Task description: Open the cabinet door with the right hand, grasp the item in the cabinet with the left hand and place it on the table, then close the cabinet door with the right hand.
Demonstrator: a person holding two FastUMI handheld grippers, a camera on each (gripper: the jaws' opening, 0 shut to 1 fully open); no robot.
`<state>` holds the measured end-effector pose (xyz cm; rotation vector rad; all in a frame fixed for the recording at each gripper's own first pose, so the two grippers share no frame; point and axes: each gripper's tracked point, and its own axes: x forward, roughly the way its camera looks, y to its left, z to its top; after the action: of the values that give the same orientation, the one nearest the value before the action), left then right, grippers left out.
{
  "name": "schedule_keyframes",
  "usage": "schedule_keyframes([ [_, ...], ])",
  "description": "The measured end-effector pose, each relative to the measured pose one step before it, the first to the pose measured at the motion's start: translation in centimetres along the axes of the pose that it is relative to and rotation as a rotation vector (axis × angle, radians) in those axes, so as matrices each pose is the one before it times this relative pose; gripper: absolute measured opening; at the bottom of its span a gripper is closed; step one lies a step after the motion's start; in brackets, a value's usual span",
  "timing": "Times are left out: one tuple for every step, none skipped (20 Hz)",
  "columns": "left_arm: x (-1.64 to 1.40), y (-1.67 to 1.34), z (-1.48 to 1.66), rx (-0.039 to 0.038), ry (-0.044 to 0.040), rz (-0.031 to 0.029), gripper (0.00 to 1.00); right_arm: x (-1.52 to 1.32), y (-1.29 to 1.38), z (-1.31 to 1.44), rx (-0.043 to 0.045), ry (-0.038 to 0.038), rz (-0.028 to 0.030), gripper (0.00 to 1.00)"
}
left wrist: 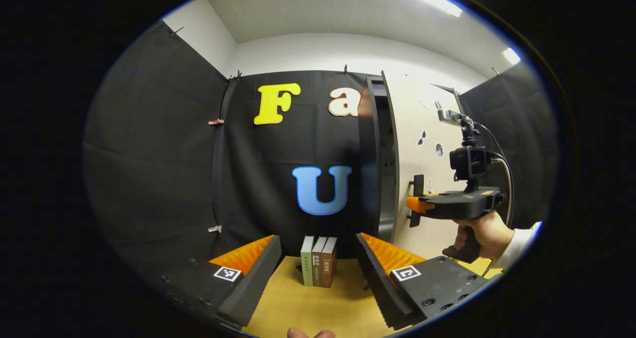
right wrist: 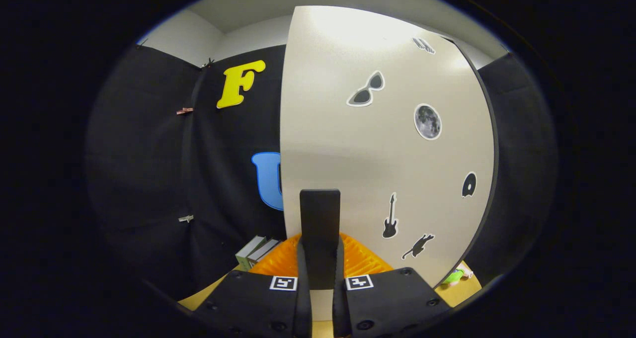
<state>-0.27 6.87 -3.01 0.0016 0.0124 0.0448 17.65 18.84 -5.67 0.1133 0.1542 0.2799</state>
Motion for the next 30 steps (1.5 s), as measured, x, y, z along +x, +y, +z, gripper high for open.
schedule_keyframes([
  [-0.354, -0.428, 0.14, 0.00472, -0.00149, -0.00382, 0.94, -1.235, -0.264, 0.026, 0.00308, -0.0007, 0.00586, 0.21],
  [-0.371, -0.411, -0.032, 0.00079, -0.00047, -0.0042, 0.94, -1.168, -0.316, 0.062, 0.00089, -0.00083, 0.00601, 0.2],
  [-0.315, -0.365, 0.003, -0.00273, 0.0012, -0.00426, 0.94, -1.089, -0.303, 0.004, 0.00004, 0.00257, 0.00698, 0.2],
  [-0.138, -0.364, -0.129, -0.00285, 0.002, -0.00203, 0.94, -0.945, -0.477, 0.068, 0.00025, 0.0017, 0.0062, 0.2],
  [-0.244, -0.171, 0.019, 0.00015, 0.00089, 0.00054, 0.94, -0.83, -0.494, 0.037, -0.00286, 0.0012, 0.00372, 0.2],
  [-0.293, -0.078, -0.045, 0.00264, 0.00261, 0.00227, 0.94, -0.876, -0.42, 0.028, -0.00538, -0.00182, 0.00488, 0.2],
  [-0.247, -0.073, 0.06, 0.00578, -0.00007, 0.0009, 0.94, -0.813, -0.295, -0.004, -0.00087, -0.00056, 0.00422, 0.2],
  [-0.266, -0.132, -0.027, 0.00534, 0.00004, 0.00224, 0.94, -0.884, -0.405, 0.032, 0.0049, -0.00039, 0.0016, 0.2],
  [-0.199, -0.013, 0.101, 0.00225, -0.00179, 0.00147, 0.94, -0.944, -0.407, -0.059, 0.00685, 0.00092, -0.00042, 0.2],
  [-0.177, -0.07, -0.012, -0.00039, -0.00145, 0.00123, 0.94, -0.872, -0.45, 0.027, 0.00269, -0.00141, 0.00007, 0.2],
  [-0.14, -0.02, 0.185, -0.00109, -0.00283, 0.00027, 0.94, -0.87, -0.587, 0.034, -0.00194, -0.00183, -0.0009, 0.2],
  [-0.01, -0.005, 0.021, -0.00023, -0.00142, 0.00109, 0.94, -0.871, -0.604, 0.017, 0.00017, -0.00206, -0.00402, 0.2],
  [-0.054, -0.009, 0.113, 0.00093, 0.00039, -0.00005, 0.94, -0.752, -0.545, 0.051, 0.00672, 0.00005, -0.0044, 0.2],
  [-0.07, -0.149, -0.154, 0.00073, 0.00139, -0.00131, 0.94, -0.861, -0.611, 0.044, 0.00494, -0.00186, -0.00364, 0.2],
  [-0.113, -0.11, 0.058, -0.00035, -0.00075, -0.00116, 0.94, -0.839, -0.697, 0.048, 0.0007, -0.0032, -0.00563, 0.2],
  [0.013, -0.12, -0.13, -0.00113, 0.00028, -0.00349, 0.94, -0.819, -0.663, 0.065, -0.00458, -0.00488, -0.00702, 0.2],
  [-0.1, -0.204, 0.094, -0.00077, -0.0016, -0.00318, 0.94, -0.893, -0.565, 0.061, -0.01001, -0.00542, -0.00434, 0.2],
  [0.033, -0.144, 0.084, -0.00046, -0.0012, -0.00292, 0.94, -0.723, -0.525, 0.069, -0.01106, -0.00652, -0.00172, 0.15],
  [-0.05, -0.196, 0.051, -0.00183, -0.00155, -0.00394, 0.94, -0.443, -0.446, 0.008, -0.00037, -0.00278, -0.00448, 0.2],
  [0.066, -0.138, -0.004, -0.0036, -0.00115, -0.00583, 0.94, -0.618, -0.614, 0.056, 0.00054, -0.00195, -0.0078, 0.2],
  [0.049, -0.269, 0.101, -0.00294, 0.00016, -0.00626, 0.94, -0.405, -0.537, 0.036, -0.00116, -0.00242, -0.00755, 0.2],
  [0.128, -0.343, -0.081, -0.00097, 0.0001, -0.00585, 0.94, -0.445, -0.594, 0.089, -0.00564, -0.00343, -0.01209, 0.2],
  [0.023, -0.277, 0.045, -0.00063, -0.00127, -0.00478, 0.94, -0.515, -0.392, 0.057, -0.00306, -0.00122, -0.01377, 0.2],
  [0.103, -0.245, -0.014, -0.00153, -0.00198, -0.0057, 0.94, -0.412, -0.611, 0.161, -0.00155, -0.00216, -0.01703, 0.19],
  [0.236, -0.16, 0.059, -0.00123, -0.00127, -0.00558, 0.94, -0.354, -0.638, 0.029, -0.00626, 0.00166, -0.02134, 0.19],
  [0.161, -0.052, -0.007, -0.00107, -0.00127, -0.0045, 0.94, -0.309, -0.543, 0.125, -0.00477, -0.00299, -0.02221, 0.19],
  [0.165, -0.164, 0.058, -0.00267, 0.00018, -0.00575, 0.94, -0.196, -0.6, 0.087, -0.01059, 0.00232, -0.02397, 0.19],
  [0.201, -0.241, -0.057, -0.0029, -0.00012, -0.00596, 0.94, -0.24, -0.655, 0.145, -0.01495, -0.00334, -0.022, 0.19],
  [0.182, -0.163, -0.017, -0.0012, -0.00049, -0.00452, 0.94, -0.448, -0.933, 0.07, -0.01444, -0.00075, -0.02197, 0.19],
  [0.135, -0.14, 0.126, 0.0002, -0.00207, -0.00329, 0.94, -0.32, -0.711, 0.054, -0.01134, 0.00065, -0.01985, 0.18],
])
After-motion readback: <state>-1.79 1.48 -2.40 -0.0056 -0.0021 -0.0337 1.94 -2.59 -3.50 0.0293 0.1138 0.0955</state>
